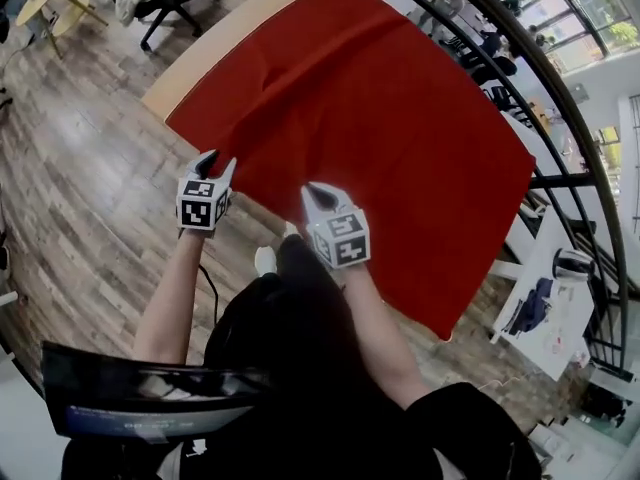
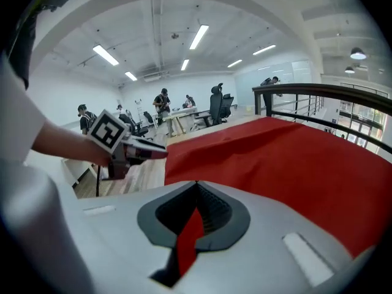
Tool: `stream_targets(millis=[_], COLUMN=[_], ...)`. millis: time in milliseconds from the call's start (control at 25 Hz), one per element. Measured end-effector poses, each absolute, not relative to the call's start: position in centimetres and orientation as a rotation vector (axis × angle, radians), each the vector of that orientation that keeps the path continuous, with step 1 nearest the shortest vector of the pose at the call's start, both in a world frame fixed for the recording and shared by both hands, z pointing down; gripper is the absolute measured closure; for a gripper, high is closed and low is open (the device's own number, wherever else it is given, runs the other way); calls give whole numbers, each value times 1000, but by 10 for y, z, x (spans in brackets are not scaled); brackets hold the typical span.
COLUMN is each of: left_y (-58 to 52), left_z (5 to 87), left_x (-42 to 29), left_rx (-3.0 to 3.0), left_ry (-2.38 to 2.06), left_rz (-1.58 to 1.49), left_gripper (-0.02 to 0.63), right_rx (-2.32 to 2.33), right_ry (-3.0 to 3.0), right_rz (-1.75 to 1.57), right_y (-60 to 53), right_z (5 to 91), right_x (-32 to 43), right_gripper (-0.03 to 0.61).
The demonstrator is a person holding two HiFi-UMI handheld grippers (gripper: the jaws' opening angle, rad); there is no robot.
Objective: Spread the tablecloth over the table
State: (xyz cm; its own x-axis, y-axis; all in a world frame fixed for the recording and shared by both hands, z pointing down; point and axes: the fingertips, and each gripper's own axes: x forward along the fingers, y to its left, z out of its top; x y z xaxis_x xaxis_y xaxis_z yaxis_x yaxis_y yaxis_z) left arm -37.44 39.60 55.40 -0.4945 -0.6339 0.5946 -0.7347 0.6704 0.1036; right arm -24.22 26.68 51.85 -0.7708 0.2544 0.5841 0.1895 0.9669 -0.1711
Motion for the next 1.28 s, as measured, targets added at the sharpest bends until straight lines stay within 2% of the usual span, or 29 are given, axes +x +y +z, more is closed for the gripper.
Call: stream_targets(millis=[200,400,560,680,760,840,960,1200,1240,1280], left_y=[469,481,492,488,483,492,520,556,560,563], left_z=[588,601,618,624,625,618,600,605,611,615], left_x=[-470,-549,-582,-580,-576,-584,-619,-677,-681,-683], left_rx=[796,746,797,861,895,909,938,1028,1023,1029], left_ry=[-2308,-2289,-2193,-2137,-2098,-2109,-2146,-2087,-2069,-2050], left_rz=[234,408,497,436,416,359,241,279,254,240], left_gripper=[460,430,419,496,595,601,600,595,566,498], right_rx=[-367,-514,-632,-604,-566,-511,-309,79,103,120], right_ry=[-2394,-2450,-2429,-2394,-2382,-2358,-2327,-2195,-2182,-2176], right_rz=[82,102,87,109,117,82,17,-1,5,10], right_y=[273,291,332,334,330,326,304,254,254,255], right_z=[556,542,539,549,553,562,580,624,627,629], right_x=[-279,-352,-404,-433,-449,-459,-468,-472,-474,-475], right_gripper=[569,569,569,569,569,569,569,568,568,568])
